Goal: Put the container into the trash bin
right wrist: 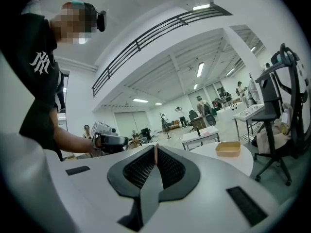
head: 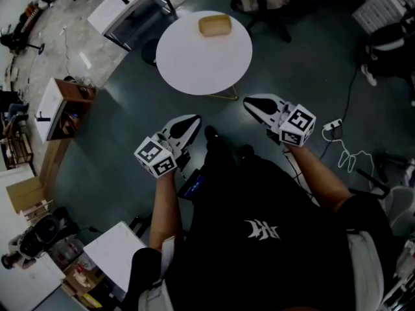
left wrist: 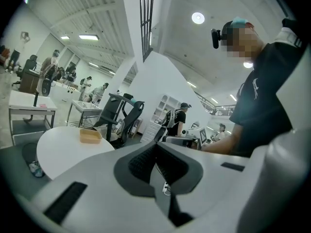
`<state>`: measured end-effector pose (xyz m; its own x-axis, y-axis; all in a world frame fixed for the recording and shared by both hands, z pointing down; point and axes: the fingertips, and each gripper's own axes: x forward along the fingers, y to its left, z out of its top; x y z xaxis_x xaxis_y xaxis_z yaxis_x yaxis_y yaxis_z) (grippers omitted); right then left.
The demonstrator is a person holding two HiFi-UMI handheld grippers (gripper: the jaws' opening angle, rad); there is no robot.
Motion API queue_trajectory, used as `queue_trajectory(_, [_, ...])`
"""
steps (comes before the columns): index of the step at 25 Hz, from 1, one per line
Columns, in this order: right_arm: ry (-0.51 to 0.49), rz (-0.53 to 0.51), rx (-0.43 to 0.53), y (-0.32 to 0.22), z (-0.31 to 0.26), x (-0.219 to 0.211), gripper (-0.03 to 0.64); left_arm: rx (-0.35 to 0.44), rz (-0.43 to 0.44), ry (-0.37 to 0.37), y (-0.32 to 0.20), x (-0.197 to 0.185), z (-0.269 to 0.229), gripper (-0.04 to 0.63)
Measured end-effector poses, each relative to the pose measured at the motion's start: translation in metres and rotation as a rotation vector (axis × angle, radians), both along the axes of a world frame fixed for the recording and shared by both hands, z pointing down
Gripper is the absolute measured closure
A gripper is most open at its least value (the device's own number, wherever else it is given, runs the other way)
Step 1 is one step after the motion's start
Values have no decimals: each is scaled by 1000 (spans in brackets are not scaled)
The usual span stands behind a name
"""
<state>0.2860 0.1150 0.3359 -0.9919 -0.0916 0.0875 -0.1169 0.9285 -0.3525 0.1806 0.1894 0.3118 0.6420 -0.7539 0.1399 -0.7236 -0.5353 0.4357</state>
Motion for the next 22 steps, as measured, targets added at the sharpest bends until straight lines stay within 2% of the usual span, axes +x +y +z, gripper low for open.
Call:
queue_trajectory(12, [24, 141, 13, -71, -10, -90, 572, 33, 95, 30, -75, -104, -7, 592])
queue_trajectory(22, [50, 253, 12, -102, -8, -121, 572, 36, 192, 63, -110, -142, -3, 592])
